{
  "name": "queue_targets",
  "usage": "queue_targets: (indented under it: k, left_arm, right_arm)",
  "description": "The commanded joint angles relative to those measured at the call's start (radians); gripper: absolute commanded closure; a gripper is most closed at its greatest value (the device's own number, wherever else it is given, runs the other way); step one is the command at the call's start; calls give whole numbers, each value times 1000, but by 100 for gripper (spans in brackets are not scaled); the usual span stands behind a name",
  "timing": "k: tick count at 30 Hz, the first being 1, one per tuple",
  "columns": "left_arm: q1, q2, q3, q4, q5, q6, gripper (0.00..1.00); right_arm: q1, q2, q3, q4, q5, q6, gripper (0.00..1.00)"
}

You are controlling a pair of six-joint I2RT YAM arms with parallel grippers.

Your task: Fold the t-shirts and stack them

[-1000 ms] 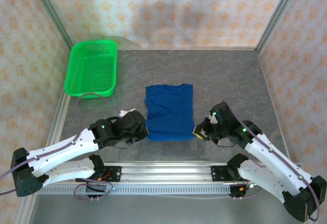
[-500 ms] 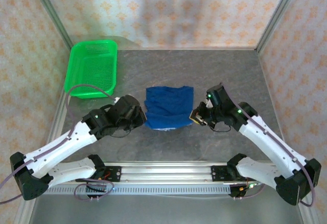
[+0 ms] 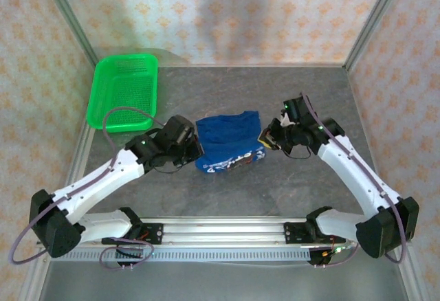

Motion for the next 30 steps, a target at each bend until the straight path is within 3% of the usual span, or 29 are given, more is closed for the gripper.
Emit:
queue_targets:
  k: [1, 30]
  left_arm:
    - [36, 21, 29, 58, 47, 42, 100]
    - [260, 354, 173, 191, 249, 136, 100]
  right_arm:
    - [-17, 32, 49, 24, -27, -38, 100]
    - [-185, 439, 337, 90, -127, -104, 100]
